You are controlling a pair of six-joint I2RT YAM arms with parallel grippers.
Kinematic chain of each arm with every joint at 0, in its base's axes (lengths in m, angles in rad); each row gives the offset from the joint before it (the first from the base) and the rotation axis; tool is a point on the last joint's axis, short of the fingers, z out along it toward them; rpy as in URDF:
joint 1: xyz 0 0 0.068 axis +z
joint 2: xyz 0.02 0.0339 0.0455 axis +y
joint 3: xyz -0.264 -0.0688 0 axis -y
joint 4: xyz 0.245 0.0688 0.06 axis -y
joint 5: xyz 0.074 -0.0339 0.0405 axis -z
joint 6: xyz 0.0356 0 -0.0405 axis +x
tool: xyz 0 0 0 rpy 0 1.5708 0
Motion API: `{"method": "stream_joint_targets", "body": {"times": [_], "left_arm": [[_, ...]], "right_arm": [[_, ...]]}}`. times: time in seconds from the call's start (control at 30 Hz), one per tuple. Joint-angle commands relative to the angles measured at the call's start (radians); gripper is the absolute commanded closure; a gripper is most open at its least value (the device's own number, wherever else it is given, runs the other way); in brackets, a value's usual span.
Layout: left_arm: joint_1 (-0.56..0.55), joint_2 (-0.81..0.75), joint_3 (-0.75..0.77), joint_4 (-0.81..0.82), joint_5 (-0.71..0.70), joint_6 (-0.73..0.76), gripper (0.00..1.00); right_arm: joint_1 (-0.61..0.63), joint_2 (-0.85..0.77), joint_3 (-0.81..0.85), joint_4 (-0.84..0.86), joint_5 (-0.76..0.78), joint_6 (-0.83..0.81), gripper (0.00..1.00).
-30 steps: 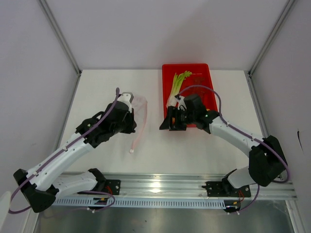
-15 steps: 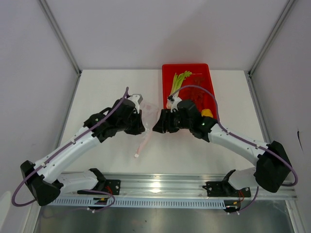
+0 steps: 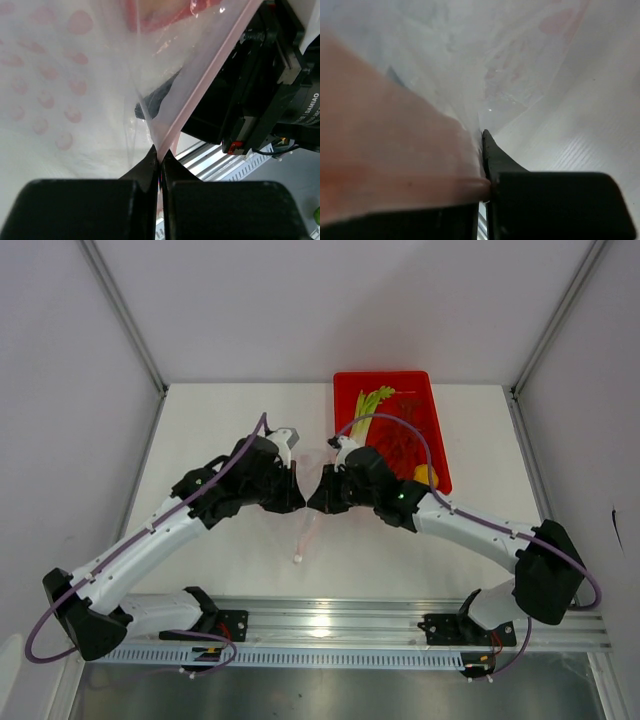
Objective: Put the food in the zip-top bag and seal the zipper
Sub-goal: Open the zipper of the food storage bag at the center of the board.
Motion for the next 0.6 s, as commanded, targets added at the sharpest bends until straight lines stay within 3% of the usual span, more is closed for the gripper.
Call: {"method": "stream_joint_targets", "body": {"times": [0.0, 0.13, 0.27, 0.37, 0.57], "left_arm": [[0.004, -0.007, 0.049, -0.011, 0.006, 0.029, 0.99], [0.004, -0.085, 0.080, -0.123, -0.211, 0.033, 0.99], [-0.006, -0.173, 0.078, -0.174, -0.337, 0.029, 0.99], [-0.009, -0.170, 0.078, -0.214, -0.358, 0.029, 1.00], [-0.056, -0.113, 0.144, -0.264, -0.356, 0.023, 0.99]], "right_arm": [[-0.019, 0.010, 0.064, 0.026, 0.008, -0.008, 1.00], [-0.100, 0.056, 0.166, -0.004, -0.148, -0.010, 1.00], [-0.148, 0.148, 0.273, -0.052, -0.326, 0.012, 1.00], [-0.180, 0.220, 0.296, 0.006, -0.512, 0.094, 1.00], [-0.226, 0.353, 0.362, -0.128, -0.568, 0.133, 1.00]]}}
